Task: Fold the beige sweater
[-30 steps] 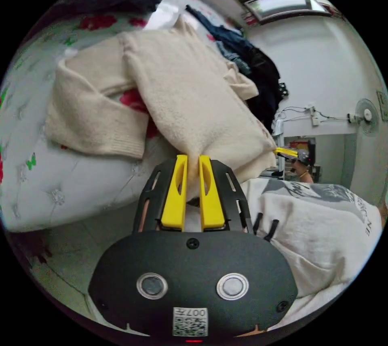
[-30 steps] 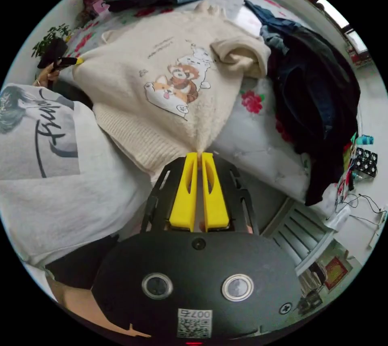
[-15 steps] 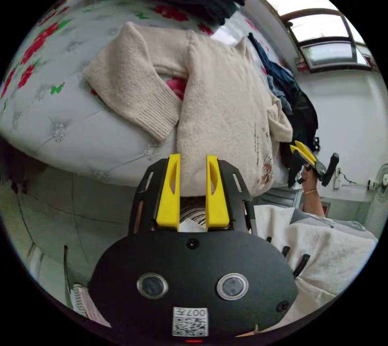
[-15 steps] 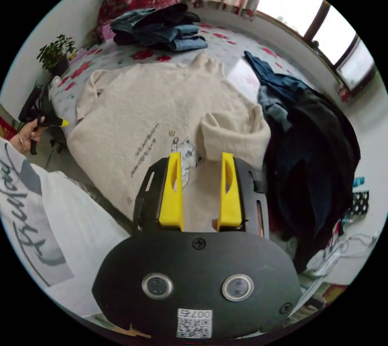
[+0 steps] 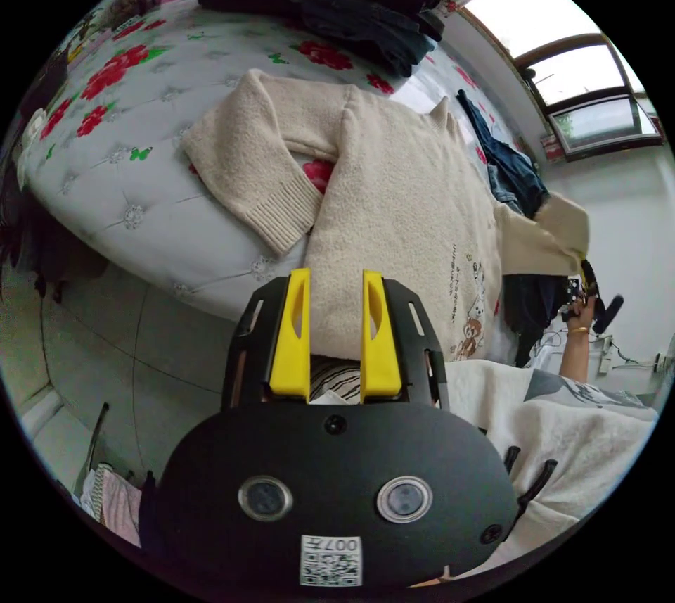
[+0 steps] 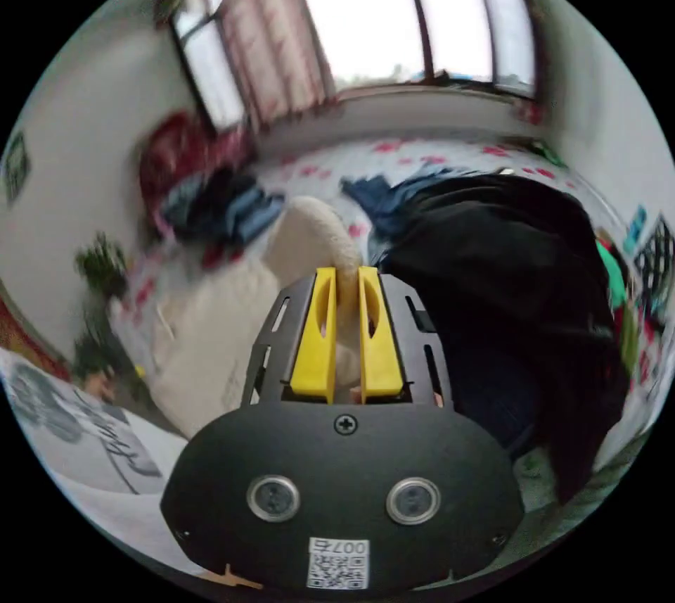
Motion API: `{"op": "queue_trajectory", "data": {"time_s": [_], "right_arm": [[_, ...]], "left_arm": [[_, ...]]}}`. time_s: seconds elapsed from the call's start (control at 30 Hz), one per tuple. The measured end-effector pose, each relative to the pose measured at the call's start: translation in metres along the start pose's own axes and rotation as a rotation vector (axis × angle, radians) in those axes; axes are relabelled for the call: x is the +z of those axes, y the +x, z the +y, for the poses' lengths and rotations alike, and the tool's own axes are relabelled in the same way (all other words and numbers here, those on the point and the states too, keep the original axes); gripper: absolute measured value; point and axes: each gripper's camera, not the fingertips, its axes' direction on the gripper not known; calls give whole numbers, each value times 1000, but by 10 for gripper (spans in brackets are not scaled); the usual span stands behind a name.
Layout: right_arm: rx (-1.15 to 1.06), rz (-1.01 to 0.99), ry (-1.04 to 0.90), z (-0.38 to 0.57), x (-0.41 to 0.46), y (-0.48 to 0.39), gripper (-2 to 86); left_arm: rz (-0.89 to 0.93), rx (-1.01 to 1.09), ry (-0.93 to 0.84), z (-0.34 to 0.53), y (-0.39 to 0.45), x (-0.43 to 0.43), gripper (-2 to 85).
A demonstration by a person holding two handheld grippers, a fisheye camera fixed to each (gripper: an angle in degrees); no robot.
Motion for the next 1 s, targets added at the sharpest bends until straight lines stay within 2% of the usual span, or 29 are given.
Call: {"op": "queue_trajectory", "data": {"time_s": [0.03,0.1,0.2,0.3,0.5,0.6,0.7,0.87,1.0], "right_arm": [[125,-99,87,6,-30,44,82],[301,-159,153,28,-53,104,89],[471,-131,177,69,-76,156,101],[467,-96,239,95,-98,163,115],[421,-11,178,91,-101,161,134],[565,75,186,89,-105,176,115],[706,-23,260,95,-112,197,80],[656,-43,265,72,-116,181,39],[418,-46,271,23,-111,106,21]], "left_arm": [[3,-7,3,0,0,0,110],[30,-31,16,-1,0,2,110],[50,-41,19,-2,5,5,109],[45,-33,17,-5,12,6,110],[4,-36,43,-12,19,3,116],[-22,-31,72,-17,15,-1,121],[-47,-29,82,-23,6,-2,124],[-91,-25,84,-37,-15,-3,127],[-92,-12,73,-51,-32,3,130]]}}
